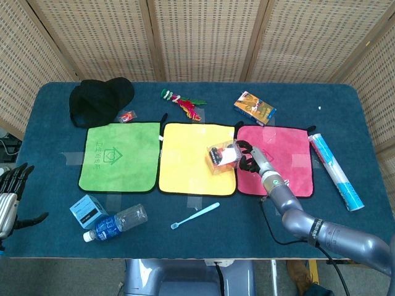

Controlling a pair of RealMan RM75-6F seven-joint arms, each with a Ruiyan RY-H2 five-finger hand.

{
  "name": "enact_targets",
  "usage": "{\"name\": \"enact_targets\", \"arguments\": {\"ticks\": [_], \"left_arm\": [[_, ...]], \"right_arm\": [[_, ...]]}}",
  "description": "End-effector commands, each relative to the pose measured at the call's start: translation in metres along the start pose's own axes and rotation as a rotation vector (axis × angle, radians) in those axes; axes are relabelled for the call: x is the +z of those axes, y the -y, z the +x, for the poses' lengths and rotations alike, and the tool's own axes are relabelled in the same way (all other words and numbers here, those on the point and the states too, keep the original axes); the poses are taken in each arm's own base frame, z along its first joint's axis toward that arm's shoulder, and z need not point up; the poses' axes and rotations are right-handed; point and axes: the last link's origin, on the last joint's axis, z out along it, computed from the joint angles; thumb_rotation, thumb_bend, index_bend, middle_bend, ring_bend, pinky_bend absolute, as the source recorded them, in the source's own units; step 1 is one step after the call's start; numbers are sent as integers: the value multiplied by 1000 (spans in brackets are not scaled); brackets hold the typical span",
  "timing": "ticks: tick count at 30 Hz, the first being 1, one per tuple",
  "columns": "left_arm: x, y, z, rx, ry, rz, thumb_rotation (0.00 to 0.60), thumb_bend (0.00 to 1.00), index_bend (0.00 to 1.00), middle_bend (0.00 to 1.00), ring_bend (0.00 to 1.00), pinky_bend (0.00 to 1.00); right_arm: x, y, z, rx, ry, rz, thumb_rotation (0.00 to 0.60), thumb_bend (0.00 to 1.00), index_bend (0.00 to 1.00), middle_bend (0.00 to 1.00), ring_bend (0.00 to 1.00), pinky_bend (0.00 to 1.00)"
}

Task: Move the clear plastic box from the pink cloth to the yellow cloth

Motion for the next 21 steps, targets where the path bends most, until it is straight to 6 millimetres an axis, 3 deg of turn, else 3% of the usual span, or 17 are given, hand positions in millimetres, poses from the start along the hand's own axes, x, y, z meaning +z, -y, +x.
{"name": "enact_targets", "arguments": {"ticks": [1,10,21], "left_arm": [[0,0,0,-1,-2,0,600,0,0,0,0,0],[-1,1,2,-6,-5,0,600,0,0,0,0,0],[-2,1,2,-10,-6,-5,600,0,0,0,0,0]], "right_arm": [[1,7,-7,-4,11,8,600,1000,148,192,177,337],[1,26,-20,-23,21,34,600,1000,154,198,180,337],[3,35,-35,-39,42,35,600,1000,157,199,181,337]]}}
